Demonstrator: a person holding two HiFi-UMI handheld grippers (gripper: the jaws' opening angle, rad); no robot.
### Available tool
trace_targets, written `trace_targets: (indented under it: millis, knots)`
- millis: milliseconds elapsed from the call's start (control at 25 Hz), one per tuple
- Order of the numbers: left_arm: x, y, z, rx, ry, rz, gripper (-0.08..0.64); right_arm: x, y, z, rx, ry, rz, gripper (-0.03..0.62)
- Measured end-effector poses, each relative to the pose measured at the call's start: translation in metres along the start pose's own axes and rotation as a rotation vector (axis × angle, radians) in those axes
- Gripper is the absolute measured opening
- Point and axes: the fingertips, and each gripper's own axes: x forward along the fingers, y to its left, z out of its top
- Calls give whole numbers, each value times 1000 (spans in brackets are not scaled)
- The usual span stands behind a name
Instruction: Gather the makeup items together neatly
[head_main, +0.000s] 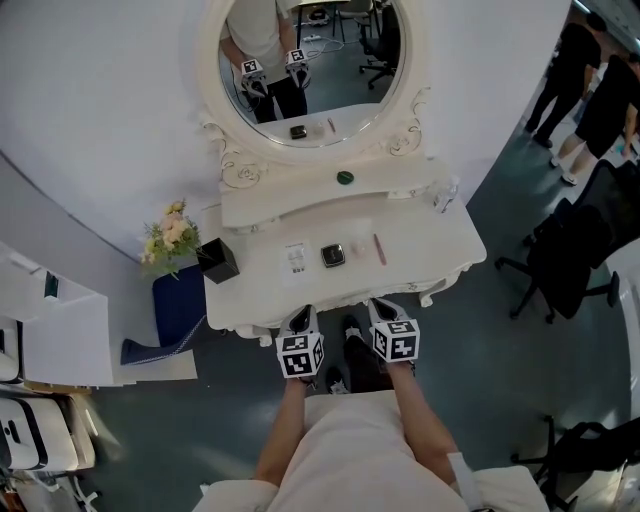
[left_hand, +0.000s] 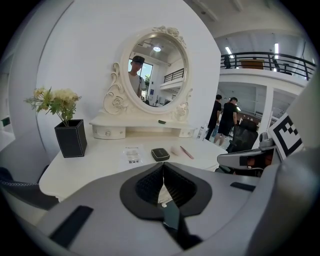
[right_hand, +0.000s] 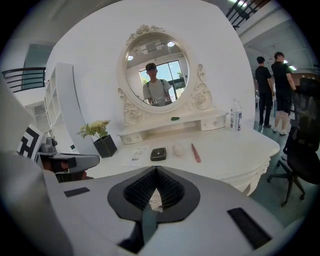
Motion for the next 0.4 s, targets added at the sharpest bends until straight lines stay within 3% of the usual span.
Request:
trace_targets:
  millis: [400]
  knots:
    - [2, 1, 1, 5, -6, -1, 15, 3, 0, -1, -4, 7, 0, 43]
